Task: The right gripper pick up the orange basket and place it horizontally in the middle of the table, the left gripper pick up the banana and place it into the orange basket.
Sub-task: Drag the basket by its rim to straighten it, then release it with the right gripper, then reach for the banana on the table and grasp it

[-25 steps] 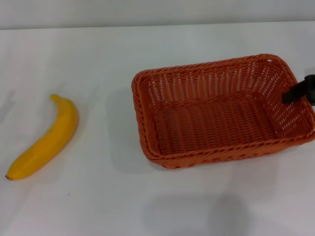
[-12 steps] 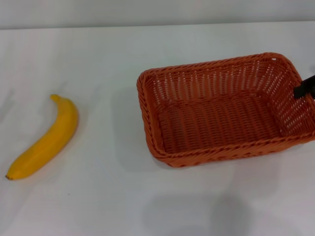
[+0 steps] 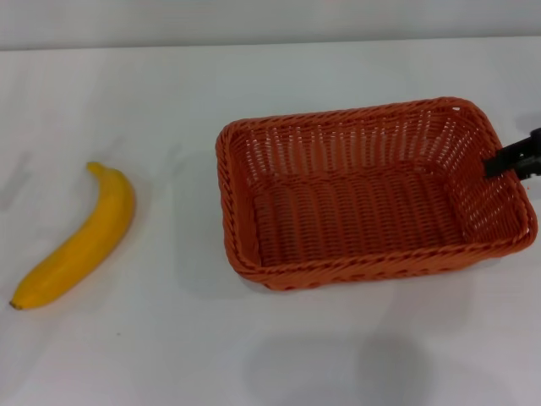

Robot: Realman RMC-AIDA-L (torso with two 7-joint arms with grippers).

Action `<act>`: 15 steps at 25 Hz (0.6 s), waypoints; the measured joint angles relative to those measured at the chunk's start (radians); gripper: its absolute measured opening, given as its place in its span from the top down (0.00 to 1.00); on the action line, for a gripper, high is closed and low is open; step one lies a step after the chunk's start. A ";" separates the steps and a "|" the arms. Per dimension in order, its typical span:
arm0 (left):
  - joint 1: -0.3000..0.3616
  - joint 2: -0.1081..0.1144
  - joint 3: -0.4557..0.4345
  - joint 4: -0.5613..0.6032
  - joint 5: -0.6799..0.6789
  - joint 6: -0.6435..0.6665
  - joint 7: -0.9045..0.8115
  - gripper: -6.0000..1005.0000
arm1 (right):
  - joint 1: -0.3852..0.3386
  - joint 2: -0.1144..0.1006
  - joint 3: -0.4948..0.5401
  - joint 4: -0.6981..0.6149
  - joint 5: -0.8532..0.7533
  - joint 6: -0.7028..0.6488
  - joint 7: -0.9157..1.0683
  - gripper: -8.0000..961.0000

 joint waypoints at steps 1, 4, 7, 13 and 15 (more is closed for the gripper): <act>0.002 -0.001 0.000 0.000 0.000 -0.004 0.000 0.19 | 0.000 -0.005 0.000 0.000 -0.004 -0.001 -0.001 0.53; 0.008 -0.003 -0.002 0.000 0.000 -0.015 -0.001 0.19 | -0.001 -0.022 0.002 -0.001 -0.007 -0.009 -0.011 0.44; 0.011 -0.004 -0.005 0.000 0.001 -0.021 -0.019 0.19 | -0.005 -0.043 0.014 0.001 -0.006 -0.027 -0.035 0.31; 0.053 -0.004 -0.003 -0.129 0.091 -0.024 -0.224 0.19 | -0.012 -0.054 0.126 -0.019 0.013 -0.037 -0.150 0.17; 0.069 -0.005 -0.004 -0.214 0.151 -0.024 -0.346 0.19 | -0.025 -0.051 0.184 -0.031 0.049 -0.042 -0.226 0.14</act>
